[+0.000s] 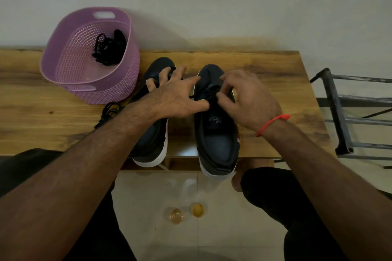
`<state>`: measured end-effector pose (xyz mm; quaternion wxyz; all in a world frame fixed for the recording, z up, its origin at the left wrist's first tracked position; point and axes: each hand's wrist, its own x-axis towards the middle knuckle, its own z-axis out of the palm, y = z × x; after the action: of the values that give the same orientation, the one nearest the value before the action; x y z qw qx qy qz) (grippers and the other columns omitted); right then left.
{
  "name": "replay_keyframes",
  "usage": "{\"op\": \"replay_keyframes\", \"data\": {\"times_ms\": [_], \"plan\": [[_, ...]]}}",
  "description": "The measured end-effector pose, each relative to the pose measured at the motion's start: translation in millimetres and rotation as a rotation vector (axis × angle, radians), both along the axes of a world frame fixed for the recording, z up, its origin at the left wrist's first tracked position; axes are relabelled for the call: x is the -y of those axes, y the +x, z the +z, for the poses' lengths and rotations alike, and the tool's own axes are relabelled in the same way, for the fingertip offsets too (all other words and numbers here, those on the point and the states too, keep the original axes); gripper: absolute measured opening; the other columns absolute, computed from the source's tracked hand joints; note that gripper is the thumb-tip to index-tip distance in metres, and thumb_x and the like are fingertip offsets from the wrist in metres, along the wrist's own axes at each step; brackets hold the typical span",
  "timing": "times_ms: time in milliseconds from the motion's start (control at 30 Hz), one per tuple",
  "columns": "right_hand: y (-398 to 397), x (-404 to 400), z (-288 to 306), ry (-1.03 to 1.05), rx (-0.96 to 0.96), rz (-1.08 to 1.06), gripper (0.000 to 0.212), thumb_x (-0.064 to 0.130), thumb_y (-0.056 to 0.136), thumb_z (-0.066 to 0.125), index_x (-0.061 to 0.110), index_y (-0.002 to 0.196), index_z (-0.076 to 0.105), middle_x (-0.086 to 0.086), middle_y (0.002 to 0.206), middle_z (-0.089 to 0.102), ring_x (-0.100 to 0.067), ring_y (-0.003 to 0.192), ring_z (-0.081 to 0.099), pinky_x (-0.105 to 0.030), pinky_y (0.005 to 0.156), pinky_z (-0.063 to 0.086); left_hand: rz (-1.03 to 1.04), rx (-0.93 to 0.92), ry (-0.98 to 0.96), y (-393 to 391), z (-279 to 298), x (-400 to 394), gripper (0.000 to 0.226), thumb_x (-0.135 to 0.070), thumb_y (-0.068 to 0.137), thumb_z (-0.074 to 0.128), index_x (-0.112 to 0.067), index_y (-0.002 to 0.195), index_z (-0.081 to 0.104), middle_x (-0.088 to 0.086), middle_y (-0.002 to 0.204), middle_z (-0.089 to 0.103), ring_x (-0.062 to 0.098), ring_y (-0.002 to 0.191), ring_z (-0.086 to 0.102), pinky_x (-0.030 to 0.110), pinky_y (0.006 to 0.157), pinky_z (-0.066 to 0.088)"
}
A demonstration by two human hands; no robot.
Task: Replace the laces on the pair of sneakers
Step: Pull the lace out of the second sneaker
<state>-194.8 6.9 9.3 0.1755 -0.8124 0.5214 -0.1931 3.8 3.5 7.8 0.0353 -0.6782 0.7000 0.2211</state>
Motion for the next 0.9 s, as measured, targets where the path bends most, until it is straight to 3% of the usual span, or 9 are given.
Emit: {"op": "replay_keyframes", "data": {"times_ms": [67,133,200,267,400,567,667,800,900], "plan": [[-14,15,7,0.019,0.150,-0.193,0.011,0.026,0.087,0.060,0.017,0.082,0.057,-0.003,0.104,0.067,-0.024,0.099,0.061,-0.045,0.085,0.051,0.002,-0.008,0.000,1,0,0,0.085,-0.070,0.079,0.061,-0.048,0.154,0.026,-0.008,0.168,0.000,0.031,0.152,-0.007,0.063,0.115,0.006],[-41,33,11,0.072,-0.038,-0.320,0.015,0.028,0.088,0.057,0.015,0.082,0.059,-0.007,0.091,0.066,-0.029,0.092,0.061,-0.043,0.078,0.052,0.011,-0.018,-0.003,2,0,0,0.085,-0.069,0.080,0.062,-0.047,0.154,0.026,-0.008,0.168,0.001,0.030,0.152,-0.007,0.064,0.115,0.006],[-63,38,10,0.241,-0.233,-0.357,0.023,0.037,0.093,0.058,0.015,0.093,0.065,-0.012,0.104,0.067,-0.032,0.102,0.060,-0.041,0.086,0.051,0.006,-0.021,-0.016,1,0,-1,0.085,-0.068,0.079,0.062,-0.048,0.154,0.026,-0.008,0.168,0.002,0.030,0.152,-0.006,0.064,0.115,0.007],[-64,32,6,0.324,-0.187,-0.330,0.032,0.054,0.091,0.060,0.023,0.099,0.065,-0.010,0.125,0.061,-0.029,0.116,0.055,-0.041,0.096,0.046,-0.014,-0.059,-0.065,-3,0,-3,0.086,-0.068,0.073,0.058,-0.050,0.152,0.029,-0.008,0.167,0.008,0.028,0.151,-0.002,0.063,0.114,0.010],[-29,22,7,0.289,-0.101,-0.129,0.039,0.072,0.080,0.056,0.034,0.077,0.057,-0.004,0.125,0.058,-0.028,0.121,0.050,-0.046,0.099,0.044,-0.077,-0.168,-0.267,-17,-2,-11,0.067,-0.057,0.074,0.056,-0.052,0.140,0.046,-0.010,0.161,0.025,0.022,0.145,0.012,0.057,0.109,0.014],[-14,17,3,0.299,-0.200,-0.012,0.031,0.065,0.079,0.056,0.034,0.077,0.056,0.001,0.111,0.051,-0.026,0.113,0.046,-0.038,0.089,0.038,-0.039,-0.034,-0.398,-31,-6,-18,0.030,-0.054,0.089,0.065,-0.047,0.118,0.068,-0.016,0.154,0.041,0.024,0.140,0.023,0.053,0.102,0.022],[-15,16,8,0.305,-0.175,-0.054,0.027,0.059,0.075,0.056,0.032,0.073,0.057,-0.001,0.115,0.054,-0.027,0.115,0.047,-0.039,0.091,0.042,-0.039,0.054,-0.453,-37,-3,-21,0.025,-0.054,0.090,0.065,-0.046,0.113,0.070,-0.016,0.148,0.049,0.024,0.137,0.030,0.052,0.100,0.025],[-24,24,15,0.338,-0.171,-0.050,0.028,0.043,0.083,0.065,0.015,0.082,0.066,-0.009,0.105,0.066,-0.025,0.096,0.059,-0.021,0.060,0.035,0.036,0.075,-0.455,-31,0,-18,0.019,-0.055,0.090,0.063,-0.046,0.106,0.068,-0.018,0.138,0.054,0.024,0.132,0.035,0.051,0.099,0.027],[-34,26,18,0.432,-0.146,-0.037,0.029,0.038,0.087,0.066,0.009,0.090,0.067,-0.012,0.107,0.068,-0.024,0.092,0.061,-0.024,0.063,0.042,0.139,0.015,-0.415,-21,0,-16,0.017,-0.053,0.088,0.062,-0.042,0.097,0.069,-0.015,0.134,0.057,0.026,0.129,0.037,0.050,0.096,0.026]]}}
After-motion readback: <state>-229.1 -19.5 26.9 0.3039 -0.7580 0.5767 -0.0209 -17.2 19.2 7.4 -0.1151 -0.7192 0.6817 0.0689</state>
